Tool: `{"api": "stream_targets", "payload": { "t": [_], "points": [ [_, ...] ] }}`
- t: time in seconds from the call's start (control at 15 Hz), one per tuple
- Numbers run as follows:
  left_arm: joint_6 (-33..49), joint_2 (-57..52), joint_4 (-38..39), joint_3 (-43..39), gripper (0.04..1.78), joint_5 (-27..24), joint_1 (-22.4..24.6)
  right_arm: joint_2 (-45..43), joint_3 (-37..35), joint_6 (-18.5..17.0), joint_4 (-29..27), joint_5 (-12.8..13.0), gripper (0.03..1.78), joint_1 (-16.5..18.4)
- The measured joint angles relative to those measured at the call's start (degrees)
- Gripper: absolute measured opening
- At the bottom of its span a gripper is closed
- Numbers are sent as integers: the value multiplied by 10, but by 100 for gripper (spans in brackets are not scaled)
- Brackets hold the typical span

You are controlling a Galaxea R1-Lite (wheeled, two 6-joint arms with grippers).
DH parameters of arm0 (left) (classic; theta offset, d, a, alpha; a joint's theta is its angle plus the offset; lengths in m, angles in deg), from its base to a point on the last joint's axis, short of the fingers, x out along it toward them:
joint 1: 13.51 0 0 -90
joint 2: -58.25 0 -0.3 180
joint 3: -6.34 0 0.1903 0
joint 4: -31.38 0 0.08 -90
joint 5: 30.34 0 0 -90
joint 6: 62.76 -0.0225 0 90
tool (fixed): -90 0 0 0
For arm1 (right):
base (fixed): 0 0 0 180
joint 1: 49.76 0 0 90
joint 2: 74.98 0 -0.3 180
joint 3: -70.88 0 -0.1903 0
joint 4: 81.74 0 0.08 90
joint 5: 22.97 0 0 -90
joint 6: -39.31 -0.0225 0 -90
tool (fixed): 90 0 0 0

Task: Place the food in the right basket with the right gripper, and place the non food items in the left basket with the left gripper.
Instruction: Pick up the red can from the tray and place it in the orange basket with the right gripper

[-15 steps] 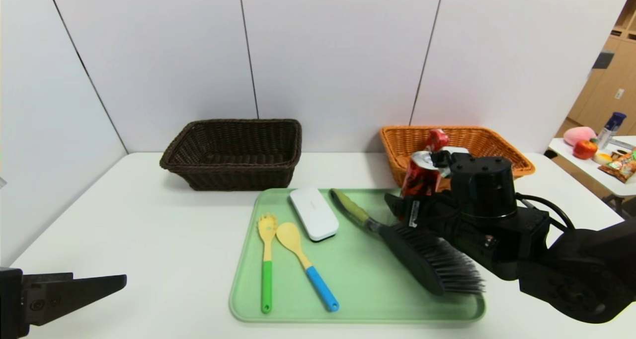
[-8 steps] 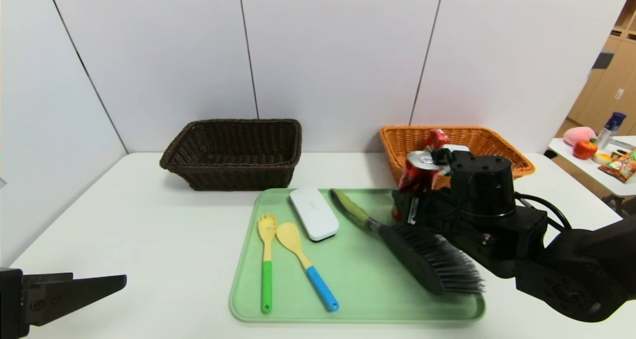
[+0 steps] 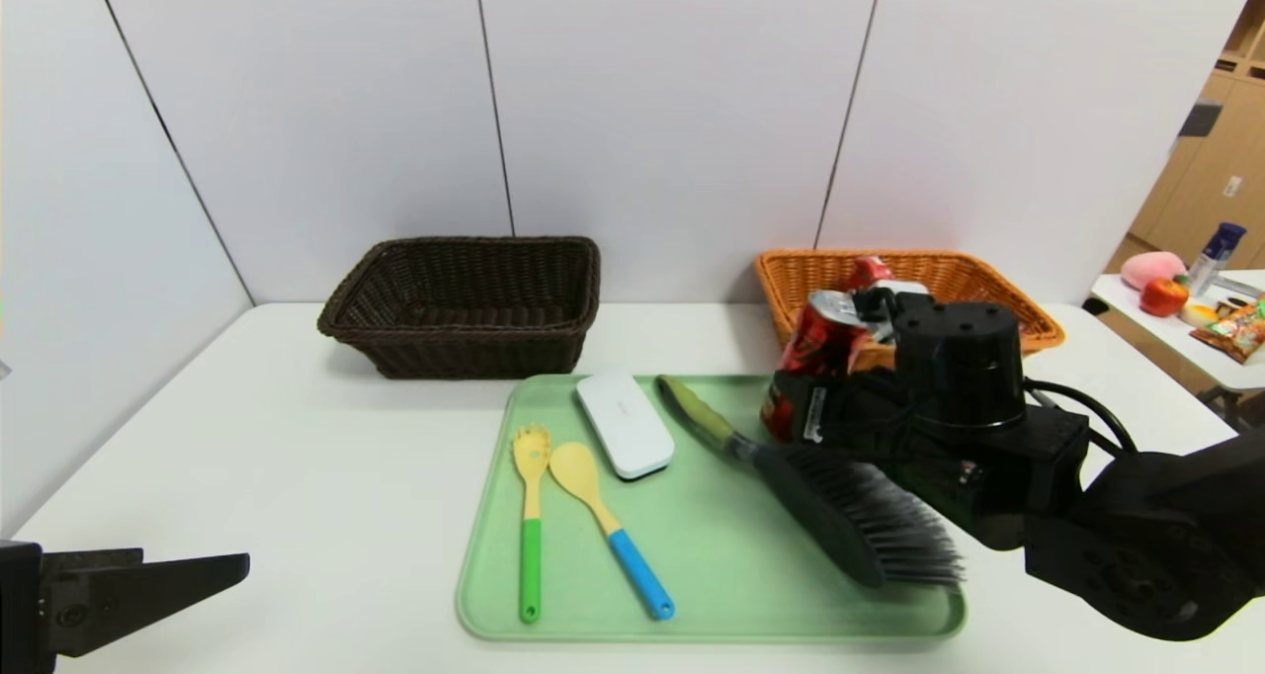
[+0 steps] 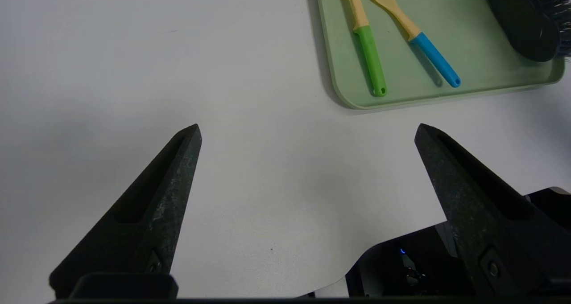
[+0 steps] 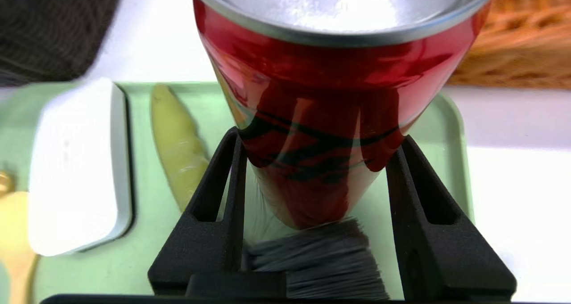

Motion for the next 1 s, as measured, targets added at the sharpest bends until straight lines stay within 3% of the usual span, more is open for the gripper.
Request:
{"api": "stream_targets", "payload": {
  "t": [0.67,0.87,1.0],
  "points": [
    [0,0,0,0,169,0,0,-132,31,5,-16,-27,89,-48],
    [0,0,0,0,169,0,0,-153,103,7,-80,-38,89,-16],
    [0,0,0,0,169,0,0,-158,168,8,-137,-62,89,43]
  ]
}}
